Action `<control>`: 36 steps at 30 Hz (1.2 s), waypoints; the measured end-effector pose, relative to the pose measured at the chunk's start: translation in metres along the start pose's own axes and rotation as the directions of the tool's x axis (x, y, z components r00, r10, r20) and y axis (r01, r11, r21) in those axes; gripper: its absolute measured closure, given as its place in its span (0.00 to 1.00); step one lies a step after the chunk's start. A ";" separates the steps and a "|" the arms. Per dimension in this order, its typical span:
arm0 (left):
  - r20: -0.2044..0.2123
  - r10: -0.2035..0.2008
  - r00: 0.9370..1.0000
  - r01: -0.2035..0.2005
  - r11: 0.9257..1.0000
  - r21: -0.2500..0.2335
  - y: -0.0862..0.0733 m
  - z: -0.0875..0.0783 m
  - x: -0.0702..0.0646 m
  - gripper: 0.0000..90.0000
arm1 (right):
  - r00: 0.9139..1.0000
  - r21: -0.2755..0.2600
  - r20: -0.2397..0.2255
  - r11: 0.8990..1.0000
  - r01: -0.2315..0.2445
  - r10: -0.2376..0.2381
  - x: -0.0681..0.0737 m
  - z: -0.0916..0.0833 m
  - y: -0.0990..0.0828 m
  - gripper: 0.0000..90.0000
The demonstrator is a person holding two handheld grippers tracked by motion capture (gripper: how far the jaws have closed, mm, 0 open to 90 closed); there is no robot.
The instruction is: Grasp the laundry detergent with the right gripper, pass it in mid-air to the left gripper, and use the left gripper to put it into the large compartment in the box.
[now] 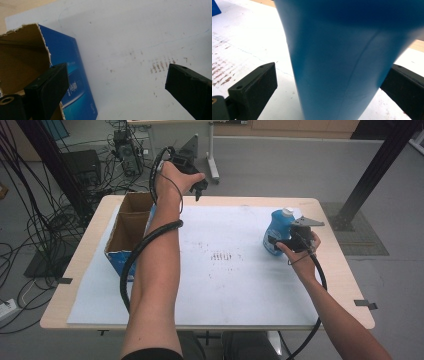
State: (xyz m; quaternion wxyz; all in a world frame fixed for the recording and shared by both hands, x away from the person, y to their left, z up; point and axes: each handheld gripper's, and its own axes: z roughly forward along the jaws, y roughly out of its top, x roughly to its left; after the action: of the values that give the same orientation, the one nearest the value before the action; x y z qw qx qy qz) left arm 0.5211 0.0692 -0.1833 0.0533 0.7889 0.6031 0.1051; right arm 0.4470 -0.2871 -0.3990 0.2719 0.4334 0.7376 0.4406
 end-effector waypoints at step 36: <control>-0.005 0.006 1.000 -0.006 1.000 0.001 -0.001 0.000 -0.001 0.06 | 1.000 -0.007 0.001 1.000 0.004 -0.004 0.000 -0.001 0.001 0.01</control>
State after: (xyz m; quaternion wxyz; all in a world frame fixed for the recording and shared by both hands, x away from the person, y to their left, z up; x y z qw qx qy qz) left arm 0.5199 0.0684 -0.1834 0.0512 0.7905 0.6009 0.1068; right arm 0.4465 -0.2873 -0.3981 0.2745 0.4313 0.7367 0.4426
